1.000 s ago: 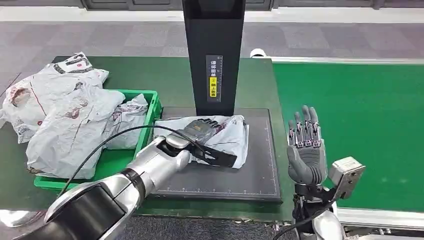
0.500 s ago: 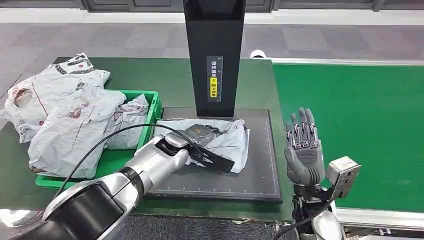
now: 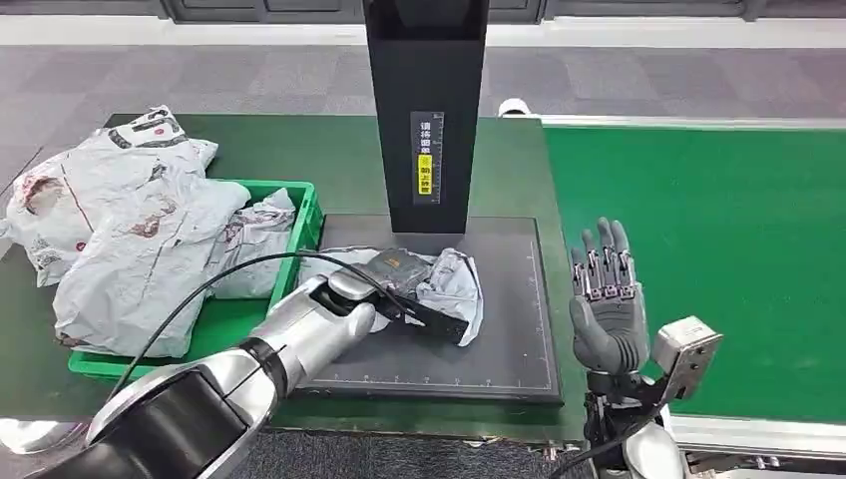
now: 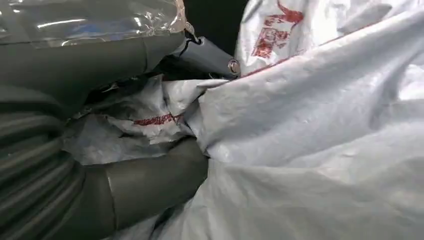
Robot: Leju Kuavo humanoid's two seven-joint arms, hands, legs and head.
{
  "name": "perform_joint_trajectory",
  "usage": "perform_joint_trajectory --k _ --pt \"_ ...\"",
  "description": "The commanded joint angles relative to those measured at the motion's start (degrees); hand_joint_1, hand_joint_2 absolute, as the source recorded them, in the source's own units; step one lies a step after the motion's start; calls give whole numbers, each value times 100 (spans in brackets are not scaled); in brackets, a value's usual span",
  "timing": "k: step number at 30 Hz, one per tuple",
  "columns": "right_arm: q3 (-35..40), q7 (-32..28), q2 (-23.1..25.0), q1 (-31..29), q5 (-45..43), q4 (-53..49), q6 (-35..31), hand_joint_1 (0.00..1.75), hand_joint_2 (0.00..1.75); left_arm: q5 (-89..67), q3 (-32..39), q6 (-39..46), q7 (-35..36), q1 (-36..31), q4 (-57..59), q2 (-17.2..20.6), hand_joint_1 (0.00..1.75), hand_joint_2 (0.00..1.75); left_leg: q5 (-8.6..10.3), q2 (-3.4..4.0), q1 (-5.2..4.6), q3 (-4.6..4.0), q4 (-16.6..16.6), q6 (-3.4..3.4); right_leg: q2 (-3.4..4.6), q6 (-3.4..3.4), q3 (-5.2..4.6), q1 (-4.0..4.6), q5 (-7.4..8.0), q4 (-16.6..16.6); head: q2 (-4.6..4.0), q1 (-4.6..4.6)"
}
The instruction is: Moved the parcel from conveyor to table for the left to box.
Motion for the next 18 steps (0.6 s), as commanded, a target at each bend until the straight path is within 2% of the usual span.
perform_joint_trajectory --k 1,4,7,10,15,18 --pt "19 79 -136 171 34 -232 -85 0 175 -37 -35 663 377 20 62 49 175 175 1 6 1 9 -11 0 7 -2 8 2 4 -13 0 0" --pt "-49 70 -151 355 44 -362 -139 0 175 -12 104 1069 581 -48 -102 88 175 175 2 -6 5 4 -9 0 -5 -2 7 6 2 -15 0 0" --pt "-190 19 -94 695 94 -742 -267 0 175 -203 467 1986 1139 11 -921 347 175 175 0 -5 4 -2 -4 -1 -2 -3 0 5 0 -9 0 0" --pt "-218 19 -91 789 89 -857 -244 0 175 -293 664 1779 1182 84 -1470 522 175 175 -1 -1 4 -14 2 -1 0 -2 -13 3 0 -1 0 0" --pt "-312 56 5 916 132 -1008 -406 0 175 -1171 1419 2450 1909 574 -3322 924 175 175 0 8 1 -10 -6 -2 9 -4 -15 1 2 -6 0 0" --pt "-303 61 16 964 143 -1056 -497 0 175 -1466 1885 2430 1963 780 -4217 1088 175 175 -3 13 2 -17 0 -2 14 -5 -22 3 0 0 0 0"
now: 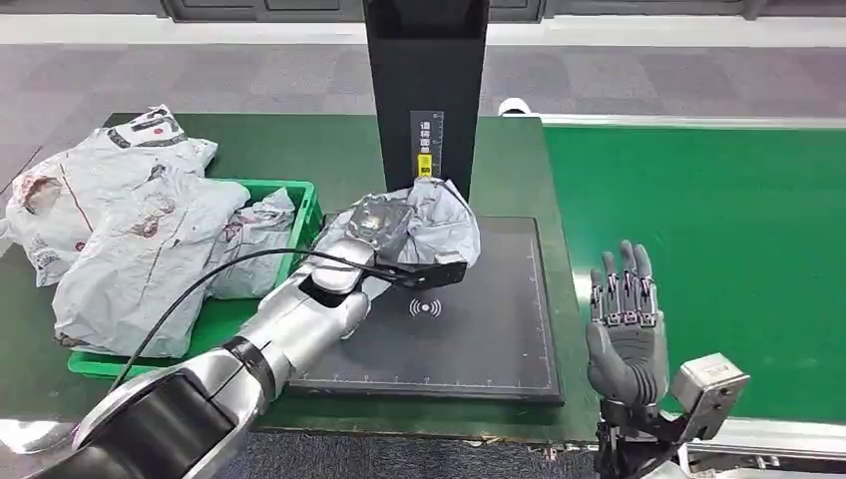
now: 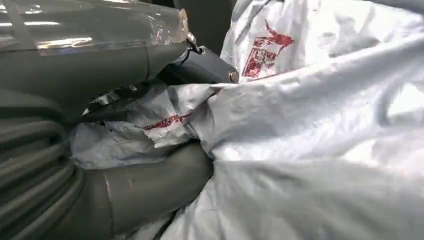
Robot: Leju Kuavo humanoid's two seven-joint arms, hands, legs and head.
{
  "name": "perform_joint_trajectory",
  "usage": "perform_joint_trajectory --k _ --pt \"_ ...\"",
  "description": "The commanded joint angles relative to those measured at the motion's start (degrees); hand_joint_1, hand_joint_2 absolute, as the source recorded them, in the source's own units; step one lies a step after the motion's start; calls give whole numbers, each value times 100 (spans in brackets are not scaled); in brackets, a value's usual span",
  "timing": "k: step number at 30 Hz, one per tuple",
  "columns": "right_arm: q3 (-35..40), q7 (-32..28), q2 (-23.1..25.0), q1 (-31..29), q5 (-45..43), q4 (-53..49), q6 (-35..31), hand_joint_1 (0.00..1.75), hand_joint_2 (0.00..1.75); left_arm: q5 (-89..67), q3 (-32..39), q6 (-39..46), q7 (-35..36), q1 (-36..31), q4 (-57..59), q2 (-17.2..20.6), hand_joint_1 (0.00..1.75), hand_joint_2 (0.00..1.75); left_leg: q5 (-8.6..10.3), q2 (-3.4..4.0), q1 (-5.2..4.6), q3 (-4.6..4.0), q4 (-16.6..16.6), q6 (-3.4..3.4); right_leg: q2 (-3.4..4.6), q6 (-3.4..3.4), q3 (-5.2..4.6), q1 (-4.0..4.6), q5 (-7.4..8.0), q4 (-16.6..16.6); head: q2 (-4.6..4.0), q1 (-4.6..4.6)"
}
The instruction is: Moved the parcel from conveyor to table for the left to box.
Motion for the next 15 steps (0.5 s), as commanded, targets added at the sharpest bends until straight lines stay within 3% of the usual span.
perform_joint_trajectory --k 1,4,7,9,11,12,15 --pt "-303 71 33 267 35 -341 -265 0 175 -1108 1607 490 614 623 -3188 769 175 175 -3 21 1 -3 -1 -2 21 -4 -10 2 3 0 0 0" --pt "-310 73 58 384 44 -468 -342 0 175 -1392 1974 652 722 799 -3708 869 175 175 -2 19 2 -10 2 -2 20 -3 -16 2 4 1 0 -2" --pt "-307 73 56 401 44 -490 -341 0 175 -1405 2006 647 701 827 -3782 887 175 175 -6 33 3 4 -5 -3 34 -5 -8 4 2 -5 0 -2" --pt "-310 81 66 428 47 -517 -377 0 175 -1472 1919 848 1048 855 -3922 1067 175 175 -3 20 2 3 -5 -2 23 -5 -5 3 0 -5 0 0" --pt "-276 92 59 455 47 -531 -392 0 175 -1472 1323 933 2217 768 -4252 1844 175 175 -5 20 2 6 -7 -4 23 -7 -3 4 -2 -5 0 -2" --pt "-253 98 53 468 47 -515 -395 0 175 -1472 1413 911 2306 853 -4449 2054 175 175 -8 35 4 12 -9 -7 38 -9 -3 7 -1 -7 0 0" --pt "-247 98 52 469 47 -509 -396 0 175 -1472 1499 903 2226 890 -4490 2058 175 175 -6 29 6 -1 -6 -6 33 -7 -10 8 -1 -2 0 0"
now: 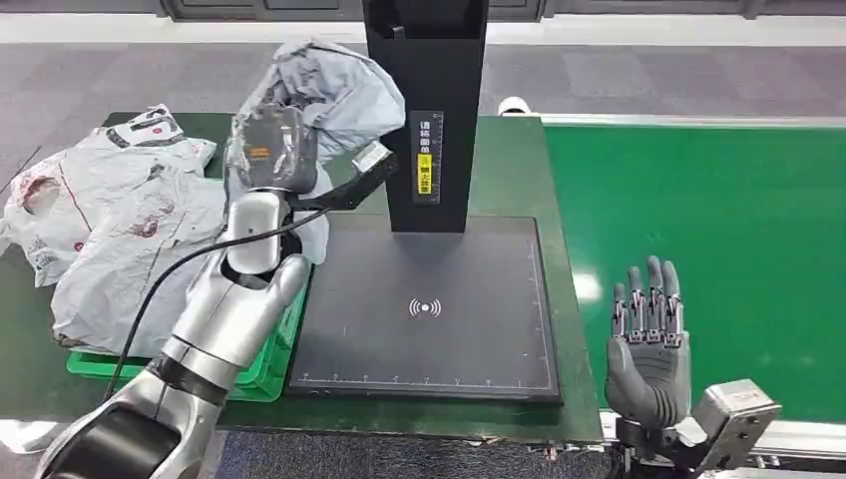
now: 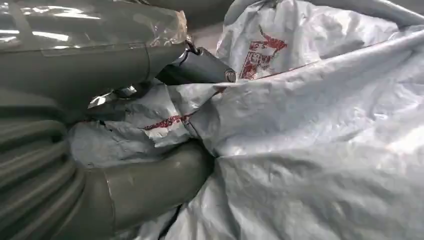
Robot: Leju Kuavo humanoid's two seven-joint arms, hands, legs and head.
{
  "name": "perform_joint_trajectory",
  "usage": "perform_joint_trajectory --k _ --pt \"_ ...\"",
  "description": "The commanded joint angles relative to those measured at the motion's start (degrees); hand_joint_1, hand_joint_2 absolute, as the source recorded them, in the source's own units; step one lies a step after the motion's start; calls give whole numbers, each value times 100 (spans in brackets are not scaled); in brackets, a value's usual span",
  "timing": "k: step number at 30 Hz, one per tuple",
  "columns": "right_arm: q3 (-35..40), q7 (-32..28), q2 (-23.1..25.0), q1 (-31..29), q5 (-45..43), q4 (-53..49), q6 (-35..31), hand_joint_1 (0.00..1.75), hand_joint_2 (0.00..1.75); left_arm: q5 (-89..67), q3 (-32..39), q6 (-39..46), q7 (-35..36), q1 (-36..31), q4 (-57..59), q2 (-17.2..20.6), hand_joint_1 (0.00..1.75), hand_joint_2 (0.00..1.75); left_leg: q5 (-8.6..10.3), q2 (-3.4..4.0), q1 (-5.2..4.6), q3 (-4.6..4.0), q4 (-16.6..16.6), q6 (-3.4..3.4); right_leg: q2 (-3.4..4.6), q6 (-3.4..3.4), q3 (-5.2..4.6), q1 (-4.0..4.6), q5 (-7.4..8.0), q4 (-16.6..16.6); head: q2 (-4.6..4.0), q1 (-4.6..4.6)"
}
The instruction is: Moved the parcel from conveyor to table for the left to box.
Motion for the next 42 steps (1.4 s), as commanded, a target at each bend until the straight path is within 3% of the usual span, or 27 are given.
perform_joint_trajectory --k 1,2,4,7,14,15,17,19,24,25,26,29,42 --pt "-215 37 50 44 -8 -16 -22 0 175 -32 -129 58 778 95 -1001 1122 175 175 -8 36 3 19 -8 -6 35 -5 4 4 3 -7 0 -2" --pt "-215 37 50 44 -8 -16 -22 0 175 -32 -129 58 778 95 -1001 1122 175 175 -6 29 -1 13 -6 -8 25 -4 -1 0 2 -3 0 -2" --pt "-200 38 36 48 -9 14 -22 0 175 -32 -648 -2 1723 -37 -1069 1692 175 175 -6 21 6 20 -10 -11 21 -6 9 7 1 -11 0 -4" --pt "-173 45 2 35 -12 69 -10 0 175 -32 -300 -303 1758 160 -1116 2055 175 175 -7 13 10 12 -4 -8 11 -8 6 8 -5 -4 0 4" --pt "-166 59 -49 36 -28 105 25 0 175 -32 -364 -751 1615 100 -657 1997 175 175 -10 46 16 30 -16 -9 44 -11 15 7 0 -14 0 2" --pt "-165 62 -130 -52 -57 249 93 0 175 -32 -403 -1249 1144 -400 1153 1446 175 175 -5 8 21 31 -14 -16 9 -12 23 10 -6 -14 0 0" --pt "-165 62 -130 -52 -57 249 93 0 175 -32 -403 -1249 1144 -400 1153 1446 175 175 -4 -4 19 20 -6 -13 -8 -12 17 12 -7 -11 0 0" --pt "-162 63 -160 -20 -57 231 99 0 175 -32 -351 -1788 894 -556 1678 1277 175 175 -6 6 21 19 -4 -15 6 -13 13 14 -5 -10 0 -2" --pt "-232 -8 -225 125 -120 183 146 0 175 -32 2 -2415 -97 -1112 3526 703 175 175 2 -23 19 30 -16 -15 -21 -13 31 11 -9 -20 0 -2" --pt "-240 -13 -223 127 -125 198 170 0 175 -32 170 -2678 -344 -1168 3828 609 94 175 -2 -16 19 23 -7 -16 -14 -13 22 12 -9 -13 0 0" --pt "-229 -16 -227 105 -129 233 201 0 175 -28 167 -2854 -434 -1168 4006 615 24 175 0 -21 19 26 -11 -15 -19 -12 27 13 -8 -18 0 0" --pt "-213 -12 -240 130 -135 273 229 0 175 62 495 -2828 -970 -1047 4128 560 0 175 -5 4 17 31 -12 -14 8 -12 26 12 -4 -19 0 -2" --pt "-209 -12 -239 146 -137 268 236 0 175 44 551 -2808 -1020 -969 4050 563 0 175 -7 9 16 23 -8 -16 13 -14 14 14 -6 -13 0 0"
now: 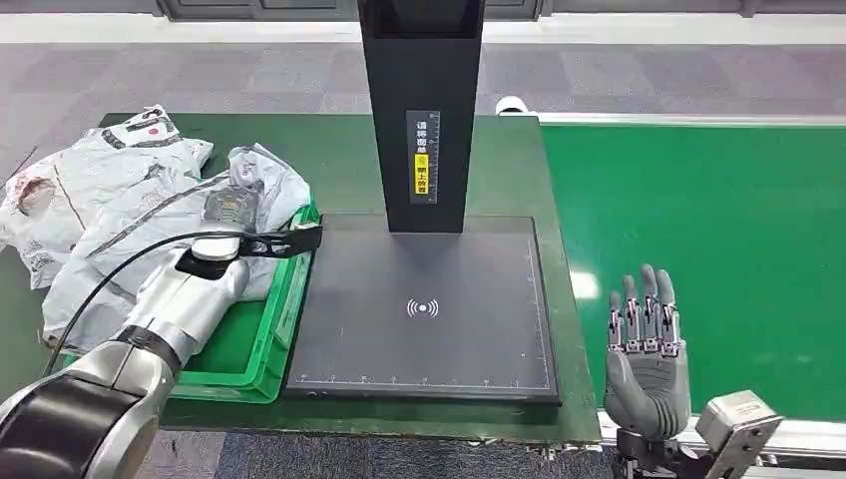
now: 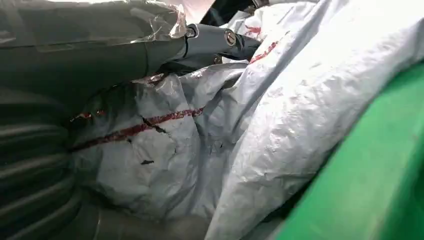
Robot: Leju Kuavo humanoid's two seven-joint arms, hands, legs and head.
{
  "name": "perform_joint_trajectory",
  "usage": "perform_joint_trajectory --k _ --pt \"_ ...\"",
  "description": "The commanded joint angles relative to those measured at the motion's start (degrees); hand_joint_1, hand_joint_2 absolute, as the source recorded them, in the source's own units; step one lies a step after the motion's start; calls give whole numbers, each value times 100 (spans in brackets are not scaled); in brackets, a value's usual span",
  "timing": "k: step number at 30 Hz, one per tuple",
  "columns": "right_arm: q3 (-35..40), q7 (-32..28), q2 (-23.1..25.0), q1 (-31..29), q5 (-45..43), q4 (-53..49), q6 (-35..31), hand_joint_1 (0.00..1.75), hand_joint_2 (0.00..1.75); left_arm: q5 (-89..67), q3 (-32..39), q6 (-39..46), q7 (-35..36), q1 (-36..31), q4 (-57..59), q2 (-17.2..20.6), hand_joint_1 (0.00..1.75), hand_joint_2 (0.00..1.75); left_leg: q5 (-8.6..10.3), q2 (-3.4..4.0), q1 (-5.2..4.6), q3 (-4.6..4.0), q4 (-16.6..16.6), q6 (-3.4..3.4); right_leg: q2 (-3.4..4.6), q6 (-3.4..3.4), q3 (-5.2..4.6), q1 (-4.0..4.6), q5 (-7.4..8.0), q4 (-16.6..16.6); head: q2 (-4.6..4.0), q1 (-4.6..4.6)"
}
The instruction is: Moved the parcel from conveyor to table for the left to box.
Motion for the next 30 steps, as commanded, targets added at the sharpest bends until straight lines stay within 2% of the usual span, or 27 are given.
perform_joint_trajectory --k 1,10,16,17,20,22,23,26,30 --pt "-196 5 -164 -65 -17 333 27 0 175 -45 320 -111 27 -137 448 -173 0 175 2 -8 3 7 -4 2 -7 1 12 3 1 -9 0 0" --pt "-72 136 -186 -381 -37 659 101 0 175 -54 581 -267 585 425 -249 146 0 175 0 17 3 26 -19 2 16 -1 26 3 7 -20 0 0" --pt "-63 172 -201 -434 -52 693 96 0 175 -54 725 -159 726 537 -482 135 0 175 -1 20 4 28 -19 -1 16 -2 26 3 7 -18 0 -2" --pt "-61 195 -196 -440 -56 691 90 0 175 -54 752 -47 920 557 -586 129 0 0 -2 15 5 20 -13 -3 12 -1 19 3 5 -13 0 0" --pt "-70 316 -111 -401 -44 555 -15 0 175 -54 720 1032 2100 708 -1523 231 0 0 -2 17 7 24 -16 -4 14 -3 21 3 6 -15 0 0" --pt "-49 364 -84 -352 -34 471 -71 0 175 -54 643 1473 2427 845 -2195 394 0 0 -5 15 12 16 -7 -5 11 -3 15 7 3 -8 0 -2" --pt "-23 385 -101 -372 -41 475 -127 0 175 -54 379 1980 2737 921 -2736 679 0 0 -6 22 19 3 2 -8 18 -4 1 10 4 -1 0 -2" --pt "1 365 -109 -351 -58 519 -204 0 175 -54 389 2437 2737 1199 -3754 1021 0 0 -5 18 22 7 -2 -12 14 -7 4 8 1 0 0 -2" --pt "1 365 -109 -351 -58 519 -204 0 175 -54 389 2437 2737 1199 -3754 1021 0 0 -4 8 20 13 -8 -11 6 -12 15 17 -6 -5 0 0"
